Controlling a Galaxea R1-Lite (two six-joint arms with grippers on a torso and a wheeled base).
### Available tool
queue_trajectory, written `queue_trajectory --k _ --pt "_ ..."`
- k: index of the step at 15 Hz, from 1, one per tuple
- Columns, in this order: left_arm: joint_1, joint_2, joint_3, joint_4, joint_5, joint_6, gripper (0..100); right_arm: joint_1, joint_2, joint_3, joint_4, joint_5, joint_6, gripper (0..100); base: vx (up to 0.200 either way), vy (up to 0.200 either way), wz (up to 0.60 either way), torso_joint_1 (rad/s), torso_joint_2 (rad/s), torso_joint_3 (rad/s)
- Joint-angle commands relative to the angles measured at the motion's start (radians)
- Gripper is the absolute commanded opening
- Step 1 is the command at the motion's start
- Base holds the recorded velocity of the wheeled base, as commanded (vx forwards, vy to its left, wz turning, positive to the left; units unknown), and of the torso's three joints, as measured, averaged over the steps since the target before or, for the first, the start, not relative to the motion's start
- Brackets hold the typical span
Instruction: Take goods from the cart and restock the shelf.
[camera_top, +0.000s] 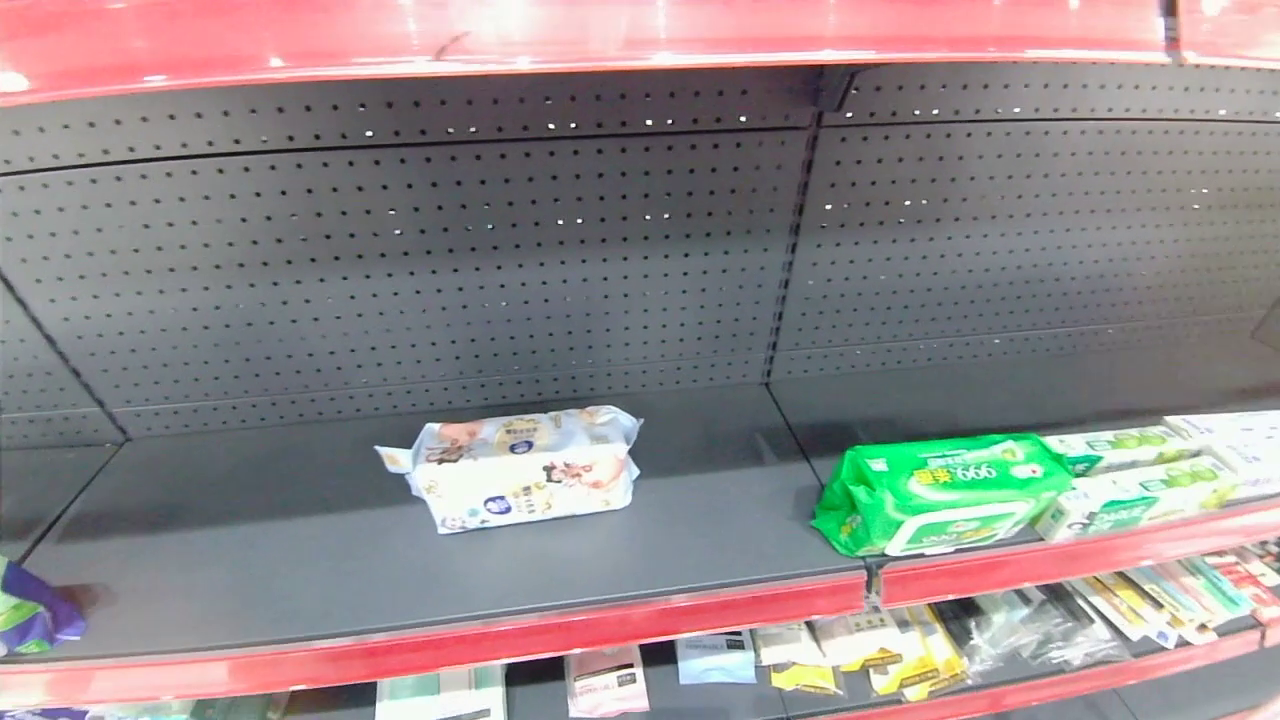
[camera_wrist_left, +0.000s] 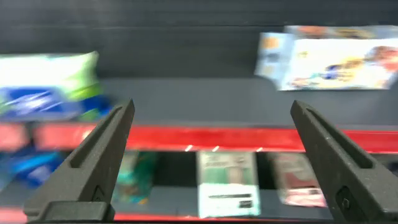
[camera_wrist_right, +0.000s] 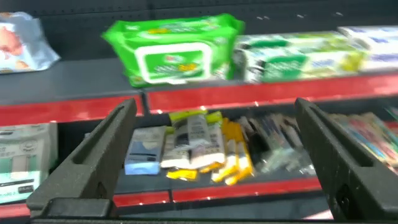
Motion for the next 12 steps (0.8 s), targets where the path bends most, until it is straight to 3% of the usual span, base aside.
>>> queue_trajectory --k 1,12 --pt "0.000 0.001 0.000 0.000 0.000 0.000 100 0.001 0.000 0.002 -0.001 0.012 0.000 100 0.000 0.000 -0.60 0.007 0.01 0.002" --pt "0.000 0.001 0.000 -0.002 -0.001 0.000 100 0.002 0.002 0.002 -0.001 0.013 0.000 100 0.000 0.000 -0.60 0.002 0.00 0.001"
